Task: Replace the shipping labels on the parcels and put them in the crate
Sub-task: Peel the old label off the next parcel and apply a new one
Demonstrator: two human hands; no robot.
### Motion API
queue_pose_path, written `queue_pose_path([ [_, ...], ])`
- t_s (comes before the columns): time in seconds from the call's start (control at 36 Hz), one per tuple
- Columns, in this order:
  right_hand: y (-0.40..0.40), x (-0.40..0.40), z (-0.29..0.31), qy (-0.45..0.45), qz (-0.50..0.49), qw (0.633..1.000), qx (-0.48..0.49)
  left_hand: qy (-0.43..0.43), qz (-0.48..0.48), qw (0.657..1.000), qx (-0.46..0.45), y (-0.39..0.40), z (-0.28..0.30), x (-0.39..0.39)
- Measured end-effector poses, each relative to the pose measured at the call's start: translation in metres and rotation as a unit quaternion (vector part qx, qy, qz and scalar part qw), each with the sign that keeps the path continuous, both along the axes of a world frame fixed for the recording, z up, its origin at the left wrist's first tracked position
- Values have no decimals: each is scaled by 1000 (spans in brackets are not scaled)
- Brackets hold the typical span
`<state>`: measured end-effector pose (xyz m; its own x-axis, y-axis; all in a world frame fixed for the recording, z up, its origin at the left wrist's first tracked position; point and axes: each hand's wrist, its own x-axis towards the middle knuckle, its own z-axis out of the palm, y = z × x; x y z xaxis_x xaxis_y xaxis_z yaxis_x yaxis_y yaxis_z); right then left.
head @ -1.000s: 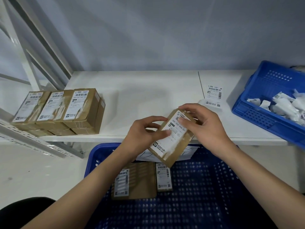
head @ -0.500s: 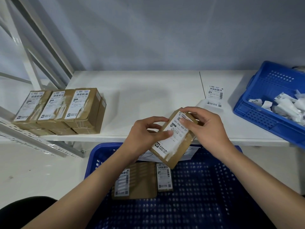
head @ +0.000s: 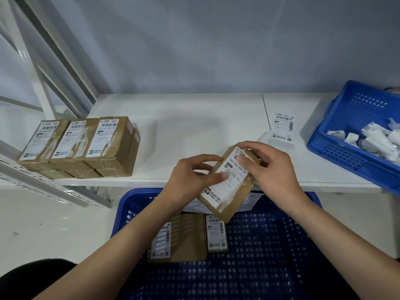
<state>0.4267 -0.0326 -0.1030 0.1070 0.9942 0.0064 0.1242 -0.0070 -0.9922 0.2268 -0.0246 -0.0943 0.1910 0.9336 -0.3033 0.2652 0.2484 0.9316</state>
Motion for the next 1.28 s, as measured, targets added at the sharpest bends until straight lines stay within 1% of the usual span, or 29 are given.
queue_pose_path([
  [0.17,-1,-1,-3,-2,-10,1000,-7,1,4,1000,-4,0,-1,0],
  [0.39,-3,-5,-4,11,-15,1000,12,-5,8,1000,-12,-1,-1,1],
  [0.58,-3,-5,-8,-13,-13,1000,21,-15,12,1000,-15,-2,0,1],
  [0.83,-7,-10,-4,14,-45,999,20,-26,29,999,-2,-4,1,4],
  [1.08,-10,-14,-6,50,-56,997,3,-16,38,999,7,-6,-6,9],
  [1.28,-10,-15,-6,49,-58,997,-4,-23,33,999,3,-7,-5,8],
])
